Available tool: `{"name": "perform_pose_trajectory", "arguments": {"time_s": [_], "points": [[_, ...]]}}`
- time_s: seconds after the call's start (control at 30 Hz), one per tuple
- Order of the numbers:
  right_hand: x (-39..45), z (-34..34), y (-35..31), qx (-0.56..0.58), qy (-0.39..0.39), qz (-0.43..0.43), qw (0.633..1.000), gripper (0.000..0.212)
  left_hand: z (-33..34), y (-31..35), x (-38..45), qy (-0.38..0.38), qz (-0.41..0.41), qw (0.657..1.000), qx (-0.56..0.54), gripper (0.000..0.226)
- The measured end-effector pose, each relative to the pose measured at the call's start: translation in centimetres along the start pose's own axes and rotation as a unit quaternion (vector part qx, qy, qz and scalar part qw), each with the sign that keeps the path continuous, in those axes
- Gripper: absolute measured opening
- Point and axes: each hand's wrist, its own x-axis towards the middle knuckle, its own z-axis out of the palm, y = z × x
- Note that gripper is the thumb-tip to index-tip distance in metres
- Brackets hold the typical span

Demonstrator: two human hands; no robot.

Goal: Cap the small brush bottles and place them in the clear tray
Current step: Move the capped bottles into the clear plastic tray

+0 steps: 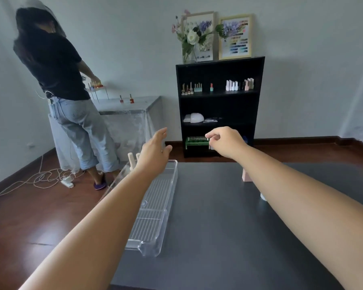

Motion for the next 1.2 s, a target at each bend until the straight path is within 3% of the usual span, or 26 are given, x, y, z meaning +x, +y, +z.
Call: {"name": "perform_pose_trajectory", "arguments": {"time_s": [0.1,0.27,0.43,0.57,0.97,1.2], "points": [[-0.8,-4.0,3.5,-0.025,0.027,0.014,0.999,0.031,3.0,3.1,-0.6,-0.031,0.028,0.999,-0.020,0.053],[-2.3,-8.3,8.9,-0.045,0.007,0.038,0.998,0.027,8.3,7.8,-1.5,-0.068,0.050,0.995,-0.044,0.052],[-3.7,-9.4,12.4,-0.012,-0.034,0.050,0.998,0.029,13.6,10.9,-3.1,-0.122,0.060,0.988,-0.068,0.040],[-4.6,-8.8,14.2,-0.012,-0.055,0.052,0.997,0.024,16.4,11.4,-4.3,-0.162,0.048,0.980,-0.103,0.043],[-6.0,-7.8,16.1,-0.010,-0.044,0.004,0.999,0.020,18.9,11.2,-6.6,-0.174,0.112,0.973,-0.100,0.015],[-7.1,-7.6,16.0,0.005,-0.039,0.014,0.999,0.023,19.1,11.6,-7.7,-0.154,0.068,0.976,-0.137,0.015]]}}
